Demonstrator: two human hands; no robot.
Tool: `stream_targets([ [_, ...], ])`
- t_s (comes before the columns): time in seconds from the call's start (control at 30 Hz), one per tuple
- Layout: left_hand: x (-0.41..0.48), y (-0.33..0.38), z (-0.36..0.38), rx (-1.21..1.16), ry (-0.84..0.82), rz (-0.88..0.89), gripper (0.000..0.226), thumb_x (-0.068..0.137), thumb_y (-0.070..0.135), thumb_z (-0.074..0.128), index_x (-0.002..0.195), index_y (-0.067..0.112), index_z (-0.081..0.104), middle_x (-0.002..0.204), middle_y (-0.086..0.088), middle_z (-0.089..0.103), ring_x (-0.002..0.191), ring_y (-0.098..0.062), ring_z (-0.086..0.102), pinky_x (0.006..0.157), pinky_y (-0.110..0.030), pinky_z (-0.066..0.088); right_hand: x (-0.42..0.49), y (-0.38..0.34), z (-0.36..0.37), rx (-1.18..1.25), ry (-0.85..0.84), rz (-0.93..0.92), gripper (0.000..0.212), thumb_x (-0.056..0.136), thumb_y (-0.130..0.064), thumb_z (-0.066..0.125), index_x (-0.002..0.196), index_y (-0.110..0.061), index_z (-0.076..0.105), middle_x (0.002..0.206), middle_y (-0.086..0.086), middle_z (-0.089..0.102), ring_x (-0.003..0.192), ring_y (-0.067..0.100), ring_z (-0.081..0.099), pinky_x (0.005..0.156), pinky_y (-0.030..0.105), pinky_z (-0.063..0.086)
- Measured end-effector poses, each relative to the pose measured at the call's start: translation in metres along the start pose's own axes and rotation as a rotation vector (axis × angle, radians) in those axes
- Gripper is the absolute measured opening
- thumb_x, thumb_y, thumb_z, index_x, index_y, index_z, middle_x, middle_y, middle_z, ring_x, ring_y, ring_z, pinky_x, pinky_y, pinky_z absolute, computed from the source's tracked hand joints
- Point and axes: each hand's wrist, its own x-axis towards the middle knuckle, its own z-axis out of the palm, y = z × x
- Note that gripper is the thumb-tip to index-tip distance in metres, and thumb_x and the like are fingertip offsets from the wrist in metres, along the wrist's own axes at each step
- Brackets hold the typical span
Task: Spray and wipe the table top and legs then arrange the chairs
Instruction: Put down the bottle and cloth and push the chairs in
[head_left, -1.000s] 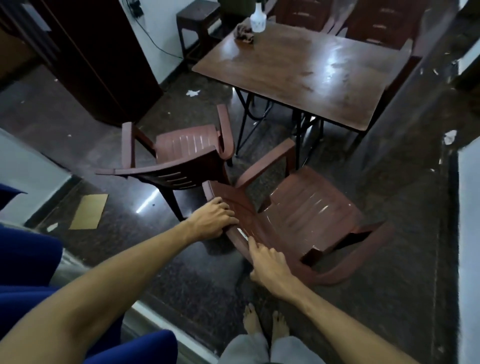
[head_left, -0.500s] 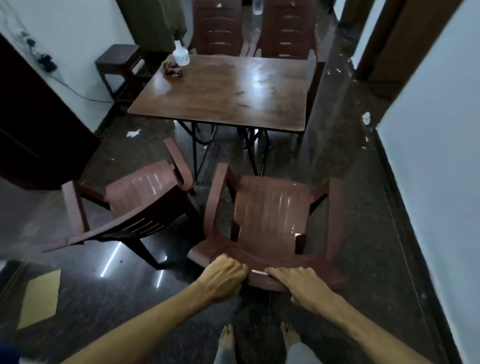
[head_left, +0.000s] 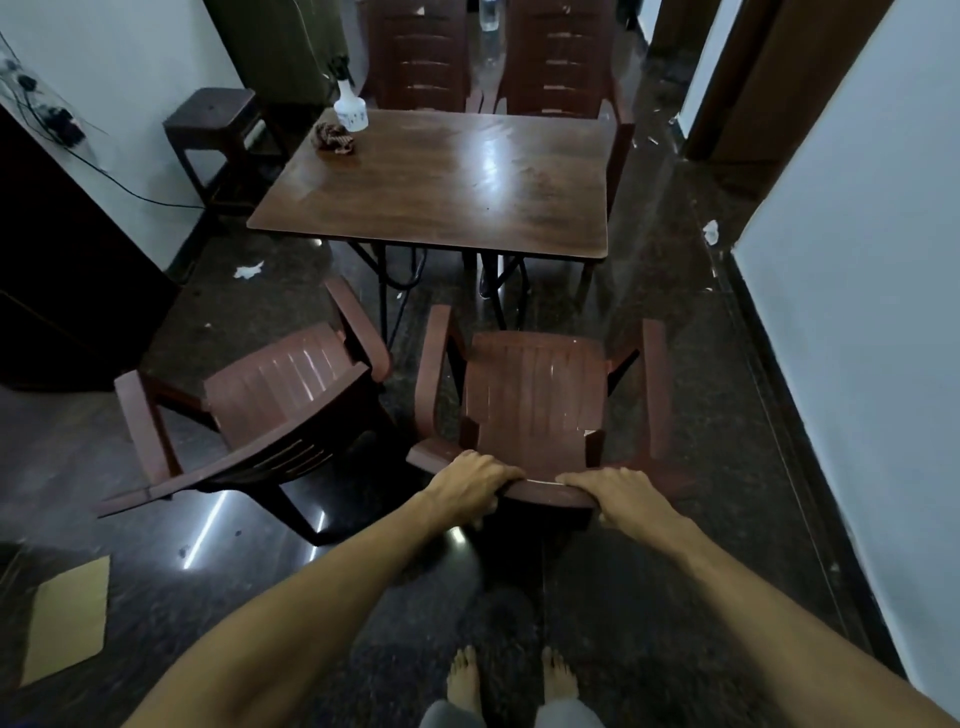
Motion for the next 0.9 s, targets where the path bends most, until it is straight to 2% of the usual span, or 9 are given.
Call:
stream_targets([
  [0.2, 0.001, 0.019, -0.001, -0.064, 0.019, -0.052, 0.066, 0.081, 0.006, 0.057, 0.144, 0.026, 0.056, 0.136, -0.003, 0.067, 0.12, -0.031, 0.062, 0.09, -0.044, 0.051, -0.006, 0.012, 0.002, 0.003, -0.021, -0.017, 0.079, 0.08, -0.004, 0.061, 0.144, -0.044, 0.04, 0.135, -0.011, 0.061, 0.119, 0.022, 0.06, 0.094, 0.044, 0.049],
  [0.43, 0.002, 0.023, -0.002, -0.062, 0.013, -0.077, 0.062, 0.086, 0.008, 0.058, 0.145, 0.026, 0.054, 0.137, -0.003, 0.066, 0.121, -0.032, 0.062, 0.094, -0.045, 0.052, -0.003, 0.016, 0.001, -0.013, -0.058, -0.044, 0.08, 0.08, -0.002, 0.062, 0.147, -0.039, 0.039, 0.137, -0.006, 0.059, 0.122, 0.025, 0.058, 0.096, 0.046, 0.047],
  [0.63, -0.001, 0.024, -0.003, -0.058, 0.008, -0.075, 0.062, 0.084, 0.009, 0.059, 0.144, 0.024, 0.056, 0.137, -0.005, 0.066, 0.122, -0.031, 0.062, 0.097, -0.046, 0.05, -0.002, 0.015, -0.001, -0.004, -0.106, -0.038, 0.077, 0.083, -0.008, 0.062, 0.149, -0.037, 0.037, 0.142, -0.003, 0.055, 0.126, 0.026, 0.055, 0.1, 0.047, 0.046],
  [0.7, -0.005, 0.024, -0.006, -0.076, 0.015, -0.069, 0.061, 0.084, 0.011, 0.061, 0.143, 0.023, 0.056, 0.138, -0.004, 0.065, 0.124, -0.028, 0.061, 0.099, -0.045, 0.049, 0.001, 0.012, -0.006, 0.016, -0.139, -0.04, 0.076, 0.083, -0.016, 0.062, 0.15, -0.039, 0.035, 0.145, -0.003, 0.053, 0.128, 0.027, 0.053, 0.101, 0.047, 0.046],
  [0.8, -0.016, 0.015, -0.013, -0.132, 0.004, -0.086, 0.062, 0.087, 0.02, 0.068, 0.147, 0.022, 0.053, 0.144, -0.001, 0.061, 0.129, -0.022, 0.058, 0.105, -0.041, 0.047, 0.005, 0.0, -0.023, 0.115, -0.169, -0.057, 0.078, 0.084, -0.051, 0.068, 0.151, -0.042, 0.032, 0.151, -0.004, 0.048, 0.135, 0.024, 0.047, 0.106, 0.047, 0.041],
  [0.9, -0.043, -0.002, -0.025, -0.206, 0.058, -0.118, 0.071, 0.087, 0.032, 0.074, 0.152, 0.026, 0.046, 0.149, 0.001, 0.056, 0.133, -0.02, 0.055, 0.11, -0.041, 0.045, 0.013, -0.027, -0.043, 0.194, -0.138, -0.101, 0.091, 0.077, -0.08, 0.058, 0.153, -0.039, 0.031, 0.155, -0.005, 0.043, 0.14, 0.022, 0.042, 0.111, 0.053, 0.036],
])
